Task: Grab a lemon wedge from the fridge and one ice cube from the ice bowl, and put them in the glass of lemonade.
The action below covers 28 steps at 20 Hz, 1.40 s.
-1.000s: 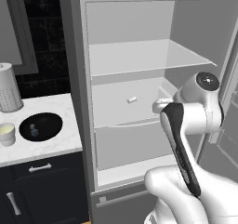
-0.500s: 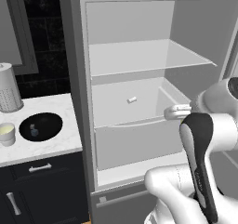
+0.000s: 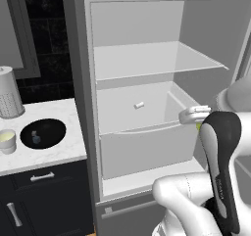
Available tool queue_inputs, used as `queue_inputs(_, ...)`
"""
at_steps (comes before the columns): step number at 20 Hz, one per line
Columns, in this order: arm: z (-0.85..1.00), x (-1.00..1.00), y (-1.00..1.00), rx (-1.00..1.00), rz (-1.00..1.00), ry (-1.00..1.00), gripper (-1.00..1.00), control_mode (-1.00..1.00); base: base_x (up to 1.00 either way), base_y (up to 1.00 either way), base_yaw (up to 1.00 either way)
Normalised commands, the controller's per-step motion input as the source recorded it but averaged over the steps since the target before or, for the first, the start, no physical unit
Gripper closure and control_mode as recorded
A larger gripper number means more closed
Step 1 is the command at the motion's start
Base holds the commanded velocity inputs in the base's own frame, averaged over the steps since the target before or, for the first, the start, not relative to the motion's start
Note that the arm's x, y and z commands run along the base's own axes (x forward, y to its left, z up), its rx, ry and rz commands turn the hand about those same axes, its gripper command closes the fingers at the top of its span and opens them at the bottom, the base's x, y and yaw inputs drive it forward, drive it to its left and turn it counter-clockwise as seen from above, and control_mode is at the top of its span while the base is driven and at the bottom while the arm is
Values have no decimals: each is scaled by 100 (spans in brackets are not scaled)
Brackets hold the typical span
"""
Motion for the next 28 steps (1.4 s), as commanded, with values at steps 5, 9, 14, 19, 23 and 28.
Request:
queue_inputs(5,0,-3,0,0,0,0,100,-100,0,0,0)
queue_inputs(9,0,-9,0,0,0,0,100,100,-44,34,0)
queue_inputs(14,0,0,0,0,0,0,100,100,-63,98,-1)
queue_inputs(19,0,0,0,0,0,0,100,100,-43,100,-6)
queue_inputs(23,0,0,0,0,0,0,100,100,-2,100,-16)
queue_inputs(28,0,0,0,0,0,0,100,100,18,100,-19)
